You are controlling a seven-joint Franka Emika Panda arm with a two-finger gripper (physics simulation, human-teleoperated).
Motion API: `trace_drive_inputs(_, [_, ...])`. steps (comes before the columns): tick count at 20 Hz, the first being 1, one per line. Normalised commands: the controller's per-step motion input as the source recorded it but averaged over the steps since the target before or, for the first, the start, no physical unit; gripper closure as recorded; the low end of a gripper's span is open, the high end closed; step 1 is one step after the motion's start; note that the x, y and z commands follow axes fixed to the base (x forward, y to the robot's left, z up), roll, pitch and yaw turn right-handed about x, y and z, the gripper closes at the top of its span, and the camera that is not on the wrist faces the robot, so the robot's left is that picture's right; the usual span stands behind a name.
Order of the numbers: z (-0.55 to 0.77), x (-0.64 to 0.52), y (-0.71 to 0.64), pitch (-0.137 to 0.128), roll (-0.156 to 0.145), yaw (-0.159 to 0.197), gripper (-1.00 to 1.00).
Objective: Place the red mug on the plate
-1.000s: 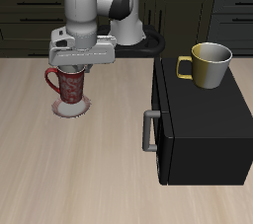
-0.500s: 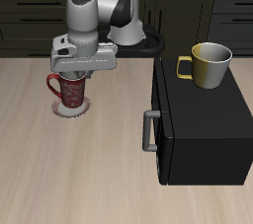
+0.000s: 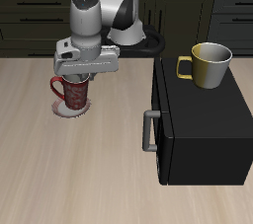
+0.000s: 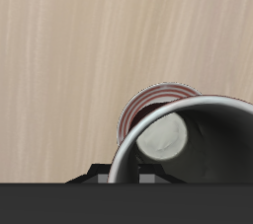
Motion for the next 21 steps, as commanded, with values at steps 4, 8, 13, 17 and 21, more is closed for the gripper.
trace_drive_inputs(4, [-0.11, 0.09, -0.12, 0.042, -0.037, -0.02, 1.0])
trace_drive_inputs(8, [-0.11, 0.04, -0.06, 0.032, -0.013, -0.009, 1.0])
trace_drive_inputs(13, [-0.19, 0.01, 0.08, 0.075, 0.041, -0.009, 1.0])
trace_drive_inputs(17, [-0.04, 0.01, -0.08, 0.042, -0.033, -0.046, -1.0])
trace_drive_inputs(21, [0.01, 0.0, -0.01, 0.013, -0.003, -0.002, -1.0])
